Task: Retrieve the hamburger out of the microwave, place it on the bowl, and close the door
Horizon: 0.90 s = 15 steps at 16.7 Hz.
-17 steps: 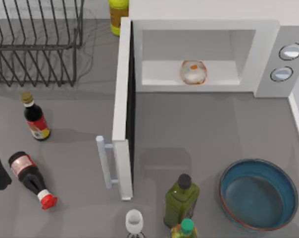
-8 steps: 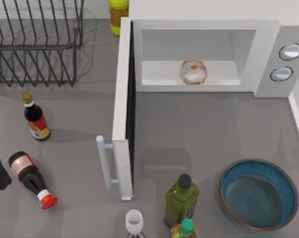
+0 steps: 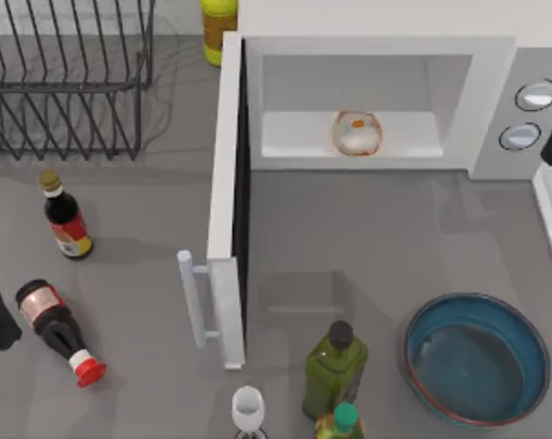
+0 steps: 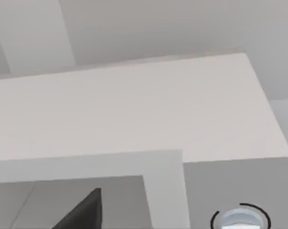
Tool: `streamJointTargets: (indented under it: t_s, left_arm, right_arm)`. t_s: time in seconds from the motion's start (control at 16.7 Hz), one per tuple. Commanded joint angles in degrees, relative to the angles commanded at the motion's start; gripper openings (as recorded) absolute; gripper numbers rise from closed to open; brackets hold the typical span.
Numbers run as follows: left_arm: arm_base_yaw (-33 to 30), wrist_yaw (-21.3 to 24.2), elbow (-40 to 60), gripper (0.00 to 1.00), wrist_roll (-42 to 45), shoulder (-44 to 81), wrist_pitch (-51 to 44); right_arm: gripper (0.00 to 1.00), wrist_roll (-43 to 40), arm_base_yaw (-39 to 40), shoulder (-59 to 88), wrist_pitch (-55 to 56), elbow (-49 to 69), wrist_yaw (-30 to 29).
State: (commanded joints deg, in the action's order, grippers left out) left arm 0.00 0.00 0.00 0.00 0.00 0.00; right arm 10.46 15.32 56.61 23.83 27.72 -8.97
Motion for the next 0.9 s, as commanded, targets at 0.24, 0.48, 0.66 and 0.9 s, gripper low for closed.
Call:
streamJointTargets:
  t_s: [0.24, 0.48, 0.66, 0.9]
  left_arm:
    - [0.0, 0.0, 0.0, 1.0, 0.0, 0.0, 0.0]
    - [0.0, 0.0, 0.0, 1.0, 0.0, 0.0, 0.0]
    - [0.0, 0.0, 0.0, 1.0, 0.0, 0.0, 0.0]
    - [0.0, 0.0, 0.0, 1.0, 0.0, 0.0, 0.0]
  right_arm:
    - [1.0, 2.2, 4.8, 21.0, 7.5, 10.1, -4.5]
    - [1.0, 3.5, 9.1, 41.3, 14.1, 19.6, -9.5]
    - [1.0, 3.9, 11.9, 55.3, 18.3, 26.2, -13.2]
    - [1.0, 3.9, 14.8, 71.4, 23.0, 33.9, -18.2]
